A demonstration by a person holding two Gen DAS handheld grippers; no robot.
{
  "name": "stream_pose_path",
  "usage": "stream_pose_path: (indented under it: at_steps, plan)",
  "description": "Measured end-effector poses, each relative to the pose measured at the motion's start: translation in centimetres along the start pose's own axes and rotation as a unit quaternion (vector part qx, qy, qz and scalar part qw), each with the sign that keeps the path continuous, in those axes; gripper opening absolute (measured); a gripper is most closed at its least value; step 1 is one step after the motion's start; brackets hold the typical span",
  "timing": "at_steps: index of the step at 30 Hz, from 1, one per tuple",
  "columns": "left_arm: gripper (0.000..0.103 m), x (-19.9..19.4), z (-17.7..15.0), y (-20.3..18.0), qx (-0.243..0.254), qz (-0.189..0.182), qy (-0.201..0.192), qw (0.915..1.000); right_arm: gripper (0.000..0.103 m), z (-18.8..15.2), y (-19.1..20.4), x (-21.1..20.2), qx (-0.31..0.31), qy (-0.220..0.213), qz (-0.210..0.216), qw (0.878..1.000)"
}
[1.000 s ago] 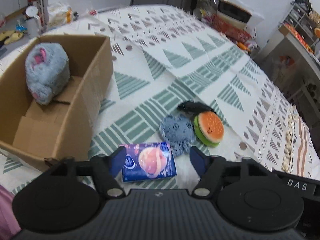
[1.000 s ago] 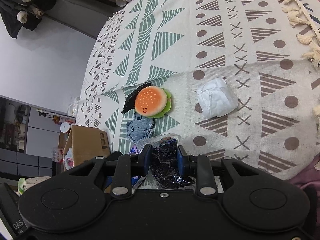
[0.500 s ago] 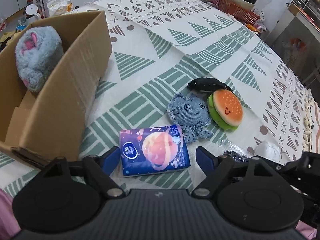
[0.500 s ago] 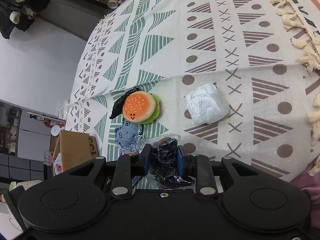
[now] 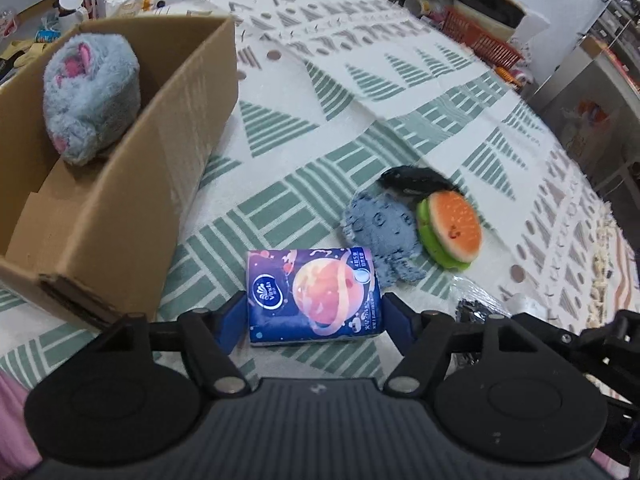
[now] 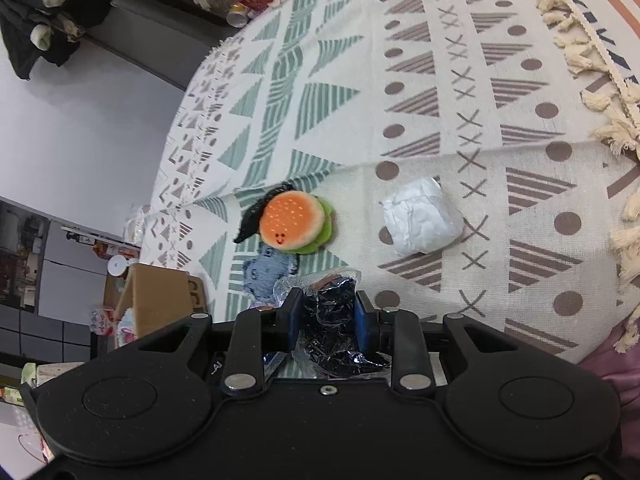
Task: Organize soft objects
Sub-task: 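Lift the purple package with left gripper while right lifts the black bundle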
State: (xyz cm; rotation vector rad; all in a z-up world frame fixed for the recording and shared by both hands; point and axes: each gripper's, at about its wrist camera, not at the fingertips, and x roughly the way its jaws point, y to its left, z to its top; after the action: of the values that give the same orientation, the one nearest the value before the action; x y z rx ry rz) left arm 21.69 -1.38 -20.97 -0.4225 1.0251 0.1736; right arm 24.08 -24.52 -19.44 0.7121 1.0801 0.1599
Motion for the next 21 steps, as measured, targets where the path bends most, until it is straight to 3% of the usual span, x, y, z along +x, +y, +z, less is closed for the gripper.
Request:
stream_pose_path:
  at_steps: [21]
  plan:
    - [0.07, -9.8, 2.5, 2.0, 0.012, -0.041, -0.083, 0.9956, 0.027, 0.1, 3.7, -4.9, -0.048, -0.053, 0.023, 0.997]
